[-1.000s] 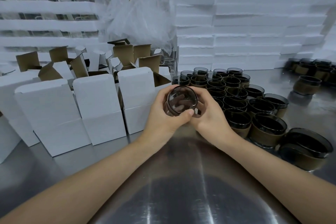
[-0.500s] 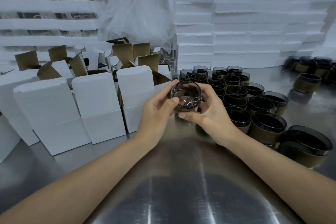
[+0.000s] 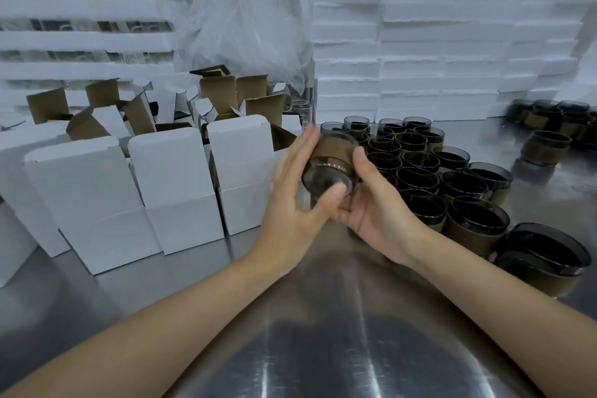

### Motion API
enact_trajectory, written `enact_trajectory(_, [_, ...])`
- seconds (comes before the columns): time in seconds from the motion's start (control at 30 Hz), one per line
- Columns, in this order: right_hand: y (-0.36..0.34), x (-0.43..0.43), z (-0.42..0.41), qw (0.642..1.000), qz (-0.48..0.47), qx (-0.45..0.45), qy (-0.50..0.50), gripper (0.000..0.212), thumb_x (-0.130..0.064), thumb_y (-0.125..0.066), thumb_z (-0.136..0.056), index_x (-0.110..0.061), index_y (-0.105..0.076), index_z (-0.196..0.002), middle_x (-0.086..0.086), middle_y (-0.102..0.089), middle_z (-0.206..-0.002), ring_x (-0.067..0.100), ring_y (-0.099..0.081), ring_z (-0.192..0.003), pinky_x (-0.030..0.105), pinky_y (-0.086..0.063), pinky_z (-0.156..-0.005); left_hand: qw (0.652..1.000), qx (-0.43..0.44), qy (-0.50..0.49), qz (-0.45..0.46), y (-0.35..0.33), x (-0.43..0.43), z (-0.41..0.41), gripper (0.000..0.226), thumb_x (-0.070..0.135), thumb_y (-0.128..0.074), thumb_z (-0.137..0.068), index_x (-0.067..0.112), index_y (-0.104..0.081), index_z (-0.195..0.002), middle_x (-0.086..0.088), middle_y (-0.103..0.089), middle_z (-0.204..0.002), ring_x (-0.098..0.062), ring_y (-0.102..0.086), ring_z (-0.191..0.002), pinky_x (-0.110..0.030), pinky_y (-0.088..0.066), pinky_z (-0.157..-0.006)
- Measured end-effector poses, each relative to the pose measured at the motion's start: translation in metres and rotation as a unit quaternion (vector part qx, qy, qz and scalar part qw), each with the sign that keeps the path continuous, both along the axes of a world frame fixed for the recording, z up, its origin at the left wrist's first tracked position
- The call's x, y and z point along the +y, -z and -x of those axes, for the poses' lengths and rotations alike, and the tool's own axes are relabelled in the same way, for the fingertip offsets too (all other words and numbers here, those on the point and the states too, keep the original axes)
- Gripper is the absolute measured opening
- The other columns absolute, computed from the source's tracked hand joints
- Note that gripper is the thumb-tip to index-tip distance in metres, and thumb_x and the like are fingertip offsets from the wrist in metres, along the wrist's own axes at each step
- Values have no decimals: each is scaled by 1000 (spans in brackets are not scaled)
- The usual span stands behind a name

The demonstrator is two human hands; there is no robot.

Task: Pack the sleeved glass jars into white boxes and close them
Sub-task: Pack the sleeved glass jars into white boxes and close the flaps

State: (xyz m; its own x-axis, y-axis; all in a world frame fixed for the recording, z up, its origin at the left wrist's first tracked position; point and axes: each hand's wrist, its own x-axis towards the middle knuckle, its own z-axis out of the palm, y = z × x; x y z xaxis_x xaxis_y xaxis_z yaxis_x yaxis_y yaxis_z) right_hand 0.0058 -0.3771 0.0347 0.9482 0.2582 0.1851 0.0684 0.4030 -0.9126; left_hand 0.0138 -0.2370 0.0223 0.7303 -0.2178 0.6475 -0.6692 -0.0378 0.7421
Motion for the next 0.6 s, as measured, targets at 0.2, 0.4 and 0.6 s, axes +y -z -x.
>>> enact_trajectory(0.2, [9,5,-1,983,6,137,-123,73,-73,-36,-85,-10,-60,-112,9,-54,-79,13,-48,-46,21,-40,-49,998,52,20,22,2,2,-4,56,21,-77,-78,25,-54,-129,21,-60,-121,0,-58,-113,-16,-48,-91])
enact_trajectory(0.4, [10,1,-4,976,6,171,-132,71,-73,-39,-86,-9,-57,-110,6,-50,-60,12,-40,-44,22,-35,-48,997,75,-6,21,-1,-1,-2,34,27,-71,-84,25,-59,-116,16,-67,-102,0,-65,-90,-10,-48,-74])
enact_trajectory(0.6, [10,0,-4,976,19,160,-143,66,-74,-41,-83,-13,-55,-104,3,-50,-58,11,-36,-44,22,-31,-50,996,76,-23,37,-3,-5,1,20,24,-59,-94,24,-61,-114,14,-65,-106,-1,-60,-103,-13,-47,-82])
